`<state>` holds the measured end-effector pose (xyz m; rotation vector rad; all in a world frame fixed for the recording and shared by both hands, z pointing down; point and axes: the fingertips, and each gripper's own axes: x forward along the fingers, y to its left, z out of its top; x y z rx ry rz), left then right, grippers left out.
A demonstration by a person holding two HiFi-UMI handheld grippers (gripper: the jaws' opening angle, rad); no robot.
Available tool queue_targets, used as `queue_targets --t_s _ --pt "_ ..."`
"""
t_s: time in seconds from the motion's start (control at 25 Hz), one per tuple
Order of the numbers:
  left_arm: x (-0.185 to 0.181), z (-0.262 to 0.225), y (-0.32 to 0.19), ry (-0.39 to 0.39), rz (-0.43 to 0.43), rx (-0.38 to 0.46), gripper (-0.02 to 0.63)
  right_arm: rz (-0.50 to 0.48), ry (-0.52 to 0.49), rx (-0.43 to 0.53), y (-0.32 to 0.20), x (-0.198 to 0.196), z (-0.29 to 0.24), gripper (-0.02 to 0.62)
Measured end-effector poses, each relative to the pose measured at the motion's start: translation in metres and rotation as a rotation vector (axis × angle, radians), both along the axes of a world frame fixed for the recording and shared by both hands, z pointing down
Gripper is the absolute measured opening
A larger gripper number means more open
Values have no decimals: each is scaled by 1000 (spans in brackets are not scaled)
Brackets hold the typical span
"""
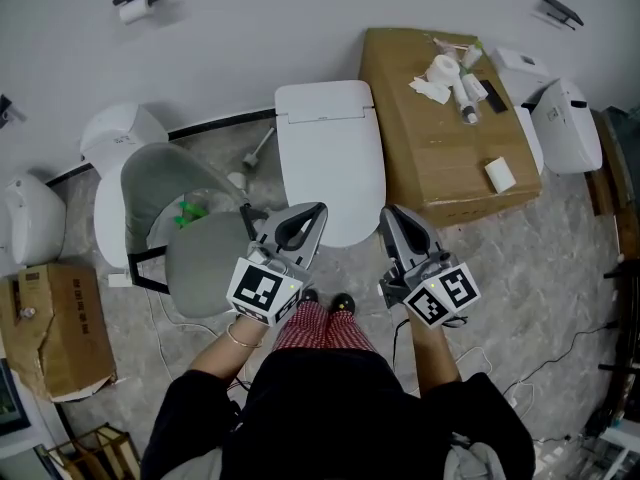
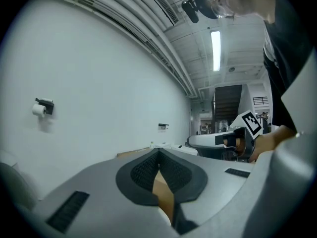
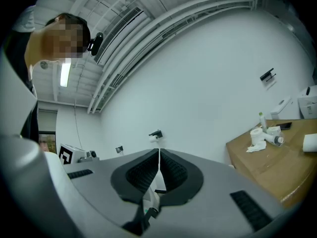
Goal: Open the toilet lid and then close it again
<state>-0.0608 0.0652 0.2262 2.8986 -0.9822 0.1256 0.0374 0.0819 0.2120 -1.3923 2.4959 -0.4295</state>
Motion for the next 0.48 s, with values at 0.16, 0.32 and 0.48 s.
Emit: queue_targets --t_s 0.16,0.32,0.48 --pt "4 9 -5 -13 3 10 3 1 17 -18 -6 1 12 21" --pt "4 23 -10 -31 4 -2 3 5 19 -44 -11 2 26 21" --pt "5 36 -16 -26 -15 -9 3 14 13 -58 -17 3 39 23"
